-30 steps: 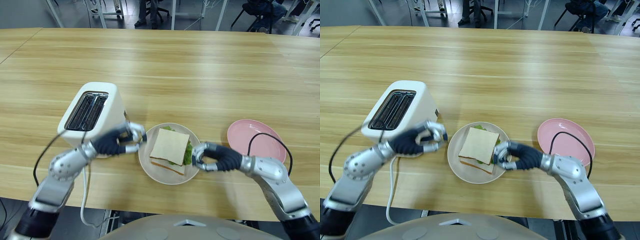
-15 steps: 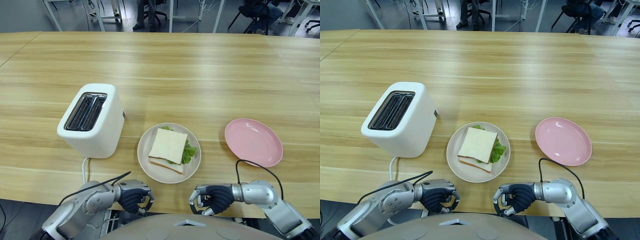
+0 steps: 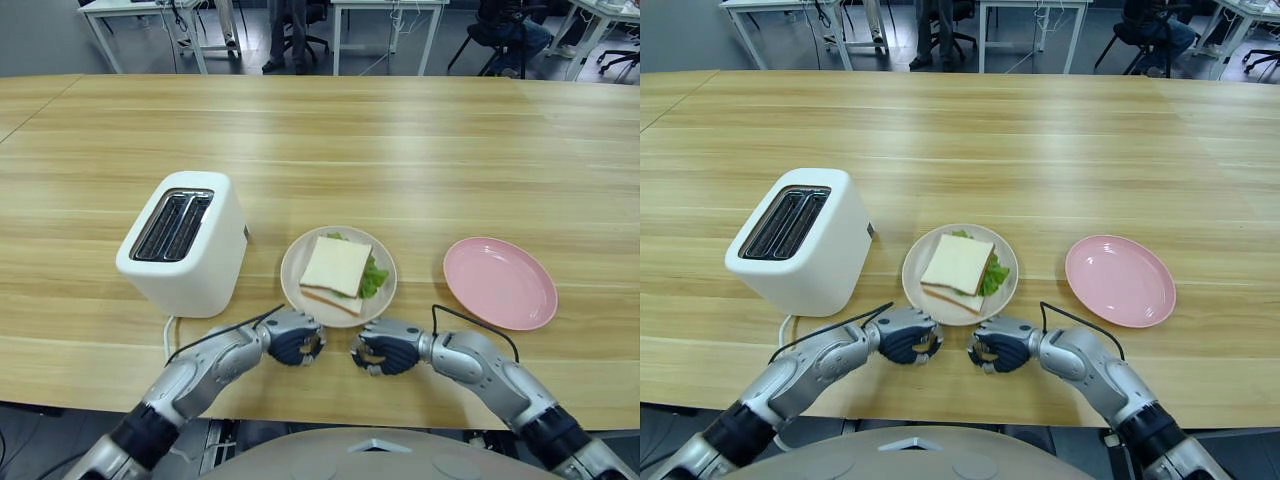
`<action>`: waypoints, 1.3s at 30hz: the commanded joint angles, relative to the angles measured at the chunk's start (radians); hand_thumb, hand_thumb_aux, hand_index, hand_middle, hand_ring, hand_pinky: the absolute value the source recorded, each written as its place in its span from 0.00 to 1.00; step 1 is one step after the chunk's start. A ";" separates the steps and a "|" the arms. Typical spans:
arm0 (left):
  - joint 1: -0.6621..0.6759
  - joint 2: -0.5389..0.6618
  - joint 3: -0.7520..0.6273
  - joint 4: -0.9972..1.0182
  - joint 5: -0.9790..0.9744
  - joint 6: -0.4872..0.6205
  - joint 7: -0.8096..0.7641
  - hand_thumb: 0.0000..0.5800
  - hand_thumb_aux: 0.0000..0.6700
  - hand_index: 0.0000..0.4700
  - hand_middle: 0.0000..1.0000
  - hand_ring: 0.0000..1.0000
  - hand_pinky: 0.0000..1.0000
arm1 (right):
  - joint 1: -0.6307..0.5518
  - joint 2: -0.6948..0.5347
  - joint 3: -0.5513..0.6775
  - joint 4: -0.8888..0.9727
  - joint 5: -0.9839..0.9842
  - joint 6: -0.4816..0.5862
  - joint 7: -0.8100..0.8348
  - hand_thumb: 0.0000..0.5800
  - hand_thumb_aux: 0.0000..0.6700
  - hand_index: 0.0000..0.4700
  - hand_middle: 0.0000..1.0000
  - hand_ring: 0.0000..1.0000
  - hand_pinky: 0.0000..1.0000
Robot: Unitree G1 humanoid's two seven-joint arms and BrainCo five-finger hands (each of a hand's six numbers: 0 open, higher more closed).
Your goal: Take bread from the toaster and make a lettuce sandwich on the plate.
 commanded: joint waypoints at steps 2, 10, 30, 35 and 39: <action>-0.153 -0.062 -0.022 0.268 0.107 0.026 0.190 1.00 1.00 0.98 1.00 1.00 1.00 | -0.112 0.042 0.031 0.175 -0.175 0.072 -0.196 1.00 1.00 0.98 1.00 1.00 1.00; -0.322 -0.104 -0.023 0.483 0.131 0.011 0.388 1.00 1.00 0.98 1.00 1.00 1.00 | -0.244 0.068 0.034 0.317 -0.231 0.120 -0.374 1.00 1.00 0.98 1.00 1.00 1.00; 0.310 -0.040 0.270 -0.317 -1.237 -0.270 -0.112 0.00 0.00 0.00 0.36 0.36 0.36 | 0.190 0.095 -0.424 -0.262 1.602 0.363 0.427 0.58 0.35 0.34 0.67 0.67 0.67; 0.381 -0.132 0.341 -0.353 -1.491 -0.282 -0.198 0.00 0.00 0.00 0.00 0.00 0.00 | 0.198 0.175 -0.555 -0.204 1.766 0.480 0.421 0.00 0.00 0.00 0.00 0.00 0.00; 0.399 -0.181 0.402 -0.330 -1.577 -0.262 -0.257 0.00 0.00 0.00 0.00 0.00 0.00 | 0.185 0.214 -0.622 -0.165 1.788 0.533 0.418 0.00 0.00 0.00 0.00 0.00 0.00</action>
